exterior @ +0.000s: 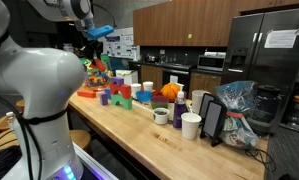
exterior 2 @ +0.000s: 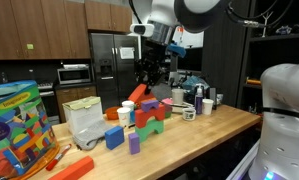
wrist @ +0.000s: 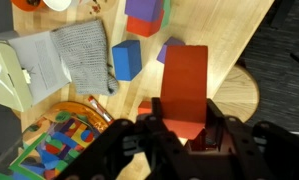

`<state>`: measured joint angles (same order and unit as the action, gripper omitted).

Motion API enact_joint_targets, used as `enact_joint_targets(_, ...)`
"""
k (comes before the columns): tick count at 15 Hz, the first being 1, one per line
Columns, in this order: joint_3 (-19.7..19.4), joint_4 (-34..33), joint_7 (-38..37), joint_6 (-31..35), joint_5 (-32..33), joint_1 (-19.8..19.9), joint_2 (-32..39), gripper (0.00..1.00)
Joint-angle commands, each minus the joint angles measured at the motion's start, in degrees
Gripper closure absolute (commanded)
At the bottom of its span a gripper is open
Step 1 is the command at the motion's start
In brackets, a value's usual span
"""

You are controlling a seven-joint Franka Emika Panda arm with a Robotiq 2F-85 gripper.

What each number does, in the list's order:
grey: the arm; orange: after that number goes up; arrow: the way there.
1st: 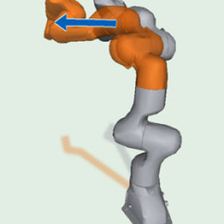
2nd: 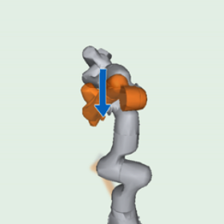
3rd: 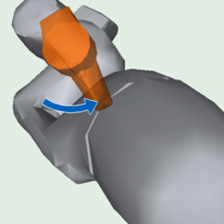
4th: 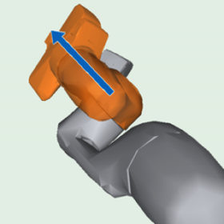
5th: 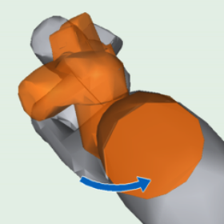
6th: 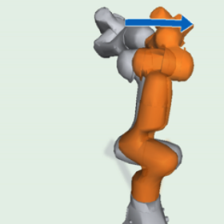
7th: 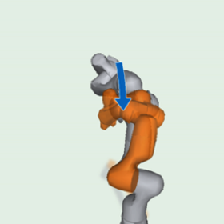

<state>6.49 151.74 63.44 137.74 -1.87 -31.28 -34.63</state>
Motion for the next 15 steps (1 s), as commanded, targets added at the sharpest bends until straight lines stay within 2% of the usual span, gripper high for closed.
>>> enact_joint_targets(1,-2.13,2.93,-0.30,-1.04,-0.41,2.12,-5.82,0.82)
enact_joint_targets(7,-6.12,8.04,0.76,1.42,-0.14,4.78,-12.54,0.82)
enact_joint_targets(9,-4.30,11.33,0.59,5.65,1.97,4.89,-14.63,0.82)
enact_joint_targets(10,-2.46,7.36,0.34,6.43,3.93,4.80,-11.37,0.82)
enact_joint_targets(15,8.96,7.95,-6.54,13.98,14.01,5.38,-9.12,0.82)
